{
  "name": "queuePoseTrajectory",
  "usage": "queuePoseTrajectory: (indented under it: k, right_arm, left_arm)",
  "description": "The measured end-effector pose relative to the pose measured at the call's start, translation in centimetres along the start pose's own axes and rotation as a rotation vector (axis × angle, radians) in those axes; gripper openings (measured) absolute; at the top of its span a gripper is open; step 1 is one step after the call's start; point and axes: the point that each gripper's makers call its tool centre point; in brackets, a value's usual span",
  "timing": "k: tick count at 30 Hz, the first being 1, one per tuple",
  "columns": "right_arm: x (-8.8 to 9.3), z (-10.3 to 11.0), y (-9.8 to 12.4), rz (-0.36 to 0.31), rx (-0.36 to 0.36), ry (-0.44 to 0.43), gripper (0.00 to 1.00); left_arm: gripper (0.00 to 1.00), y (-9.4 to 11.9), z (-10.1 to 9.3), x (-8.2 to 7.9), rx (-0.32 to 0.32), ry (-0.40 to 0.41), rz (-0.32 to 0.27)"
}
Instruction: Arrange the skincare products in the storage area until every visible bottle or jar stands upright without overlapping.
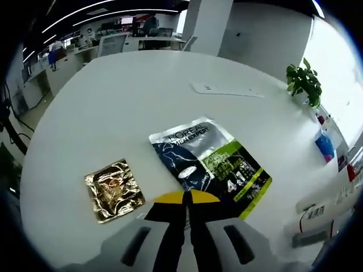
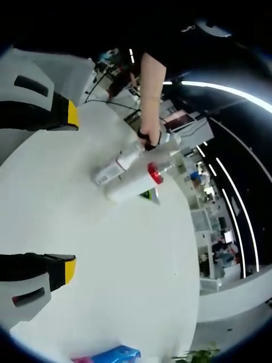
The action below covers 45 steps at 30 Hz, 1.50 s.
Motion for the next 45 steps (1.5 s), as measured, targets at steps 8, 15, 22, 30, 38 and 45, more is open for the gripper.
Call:
queuePoseTrajectory:
  k: [8, 15, 22, 30, 38, 45]
  right_arm:
    - [-0.1, 0.1, 0.1, -0.008, 0.006, -0.005, 0.93]
    - [-0.2, 0.4, -0.1, -0.009, 0.001, -0.002, 0.93]
    - [-0.9, 0.8, -0.2, -0.022, -0.007, 0.004, 0.93]
    - [-1.5, 1.6, -0.1, -0.038, -0.024, 0.014, 0.93]
    - [-1.8, 2.3, 0.2, -0.048, -0.033, 0.030, 0.94]
    - [-1.2, 1.8, 1.1, -0.039, -0.019, 0.020, 0.94]
  left_arm:
    - [0.00, 1.0, -0.8, -0.7, 0.161, 0.382, -0.042]
    - [0.00, 2.7, -0.9, -0.7, 0.219, 0.463, -0.052]
    - [0.00, 5.1, -1.2, -1.0, 0.247, 0.485, -0.070]
    - [0.00, 8.8, -3.4, -1.6, 0.305, 0.500, -0.107]
    - [0.00, 7.9, -1.3, 0.1, 0.231, 0.454, -0.050]
    - [0.02, 6.9, -2.0, 1.3, 0.218, 0.382, -0.024]
Point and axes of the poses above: the point that each gripper's makers call its tool centre point, and the gripper's own axes: y roughly backward along the fingers, z roughly to its left, x roughly out of its underside, and after that the axes turned 9 degrees about y, right-handed
